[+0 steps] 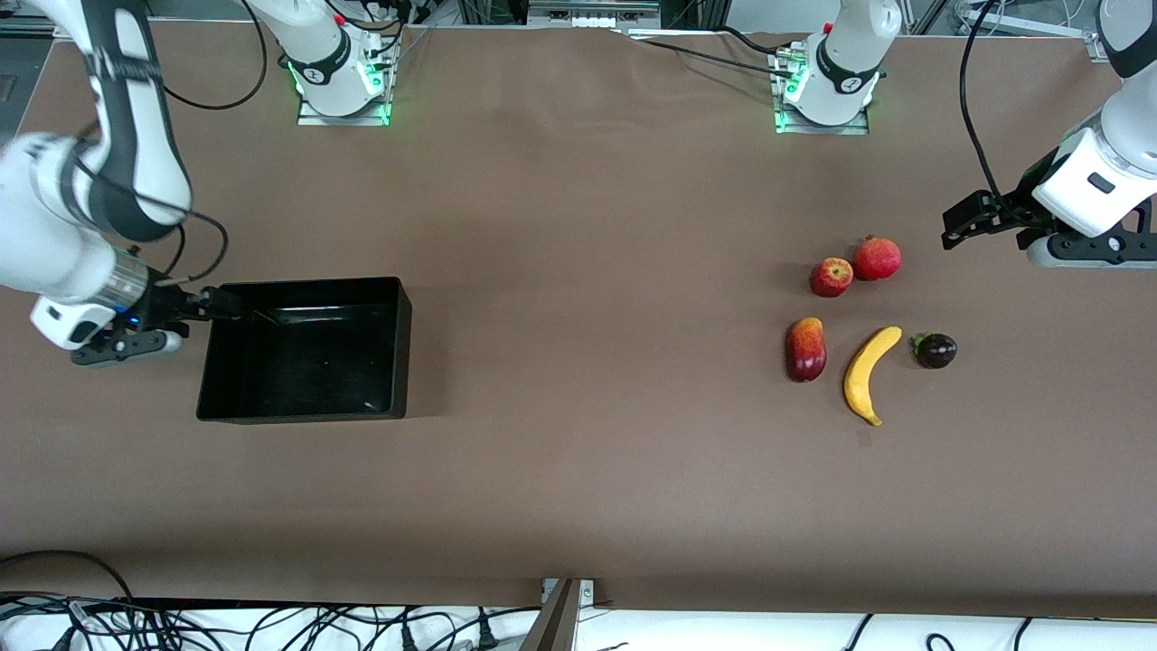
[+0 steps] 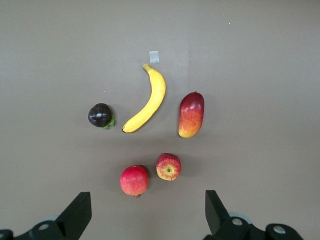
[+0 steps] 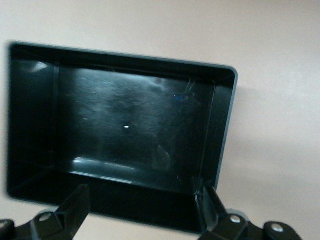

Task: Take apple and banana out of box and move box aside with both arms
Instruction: 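Release the box rim and raise the right gripper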

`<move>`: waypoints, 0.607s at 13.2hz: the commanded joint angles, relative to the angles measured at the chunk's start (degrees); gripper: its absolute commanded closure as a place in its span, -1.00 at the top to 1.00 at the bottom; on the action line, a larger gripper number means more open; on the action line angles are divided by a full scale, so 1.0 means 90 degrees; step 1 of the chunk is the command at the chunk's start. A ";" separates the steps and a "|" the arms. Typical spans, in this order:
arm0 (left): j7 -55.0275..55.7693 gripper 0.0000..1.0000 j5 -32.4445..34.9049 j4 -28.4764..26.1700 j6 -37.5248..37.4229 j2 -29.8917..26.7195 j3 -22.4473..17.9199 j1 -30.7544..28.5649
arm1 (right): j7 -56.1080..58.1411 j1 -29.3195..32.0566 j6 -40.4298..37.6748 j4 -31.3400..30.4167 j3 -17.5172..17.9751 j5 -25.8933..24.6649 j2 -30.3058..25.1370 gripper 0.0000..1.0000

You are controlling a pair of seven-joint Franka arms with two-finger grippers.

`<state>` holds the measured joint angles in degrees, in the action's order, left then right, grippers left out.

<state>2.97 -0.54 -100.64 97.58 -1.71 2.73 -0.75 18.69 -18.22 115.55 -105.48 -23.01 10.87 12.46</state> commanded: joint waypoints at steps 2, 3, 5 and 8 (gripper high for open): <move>-0.0154 1.00 -0.0154 0.0137 -0.0129 0.0014 -0.0010 0.0005 | -0.1429 -0.0562 -0.1352 0.0344 0.0037 -0.0844 -0.1039 1.00; -0.0154 1.00 -0.0154 0.0137 -0.0129 0.0014 -0.0010 0.0005 | -0.1732 -0.0679 -0.1597 0.0324 0.0182 -0.1098 -0.1371 1.00; -0.0154 1.00 -0.0154 0.0137 -0.0129 0.0014 -0.0010 0.0005 | -0.1717 -0.0690 -0.1765 0.0401 0.0330 -0.1218 -0.1569 1.00; -0.0154 1.00 -0.0154 0.0147 -0.0129 0.0014 -0.0010 0.0005 | -0.1357 -0.0700 -0.1765 0.0802 0.0301 -0.1218 -0.1375 1.00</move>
<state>2.97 -0.54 -100.47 97.57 -1.71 2.79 -0.74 4.45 -24.51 100.29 -100.66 -19.99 0.77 -1.86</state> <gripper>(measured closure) 0.000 0.000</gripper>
